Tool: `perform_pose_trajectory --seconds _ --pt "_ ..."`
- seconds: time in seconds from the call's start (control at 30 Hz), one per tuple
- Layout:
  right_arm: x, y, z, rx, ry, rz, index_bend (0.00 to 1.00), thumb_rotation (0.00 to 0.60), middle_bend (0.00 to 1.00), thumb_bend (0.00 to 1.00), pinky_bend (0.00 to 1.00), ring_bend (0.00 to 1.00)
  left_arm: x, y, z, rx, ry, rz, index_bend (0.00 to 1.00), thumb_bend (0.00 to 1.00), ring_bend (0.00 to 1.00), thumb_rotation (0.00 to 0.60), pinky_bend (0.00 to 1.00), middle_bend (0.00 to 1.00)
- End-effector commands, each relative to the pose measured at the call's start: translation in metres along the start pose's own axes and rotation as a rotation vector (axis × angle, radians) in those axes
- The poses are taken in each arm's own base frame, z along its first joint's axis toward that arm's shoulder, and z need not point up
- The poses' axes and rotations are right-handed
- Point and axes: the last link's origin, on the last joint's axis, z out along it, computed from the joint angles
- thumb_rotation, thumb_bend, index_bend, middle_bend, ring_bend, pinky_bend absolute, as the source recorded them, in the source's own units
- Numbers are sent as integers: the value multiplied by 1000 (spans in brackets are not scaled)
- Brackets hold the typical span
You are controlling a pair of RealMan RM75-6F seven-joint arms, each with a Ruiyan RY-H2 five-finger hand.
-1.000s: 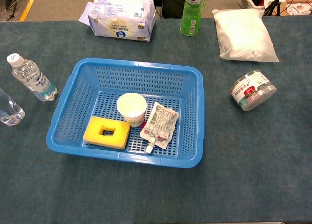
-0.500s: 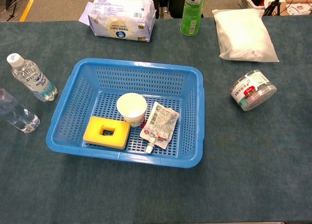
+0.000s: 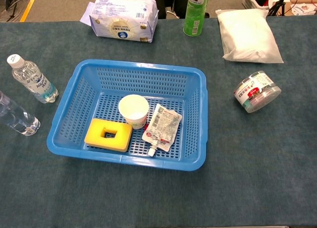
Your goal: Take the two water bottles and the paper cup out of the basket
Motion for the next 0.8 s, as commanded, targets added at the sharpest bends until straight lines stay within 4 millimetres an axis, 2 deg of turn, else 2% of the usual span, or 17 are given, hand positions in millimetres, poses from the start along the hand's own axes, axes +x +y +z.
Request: perform_pose_trajectory --seconds 0.03,0.2,0.37,0.8 --pt "0 -3 2 18 -4 3 342 600 440 120 411 354 14 9 -1 -29 52 114 186 234 5 600 179 109" --pt "0 -13 8 61 -24 29 342 600 440 120 411 354 20 16 -3 -69 126 338 221 234 10 600 178 125" --pt "0 -27 17 119 -73 61 341 600 439 120 411 354 16 19 -4 -70 181 500 225 235 10 600 169 128" --pt "-2 -63 37 272 -148 83 342 600 440 120 411 354 5 24 -13 -53 168 485 227 235 10 600 167 129"
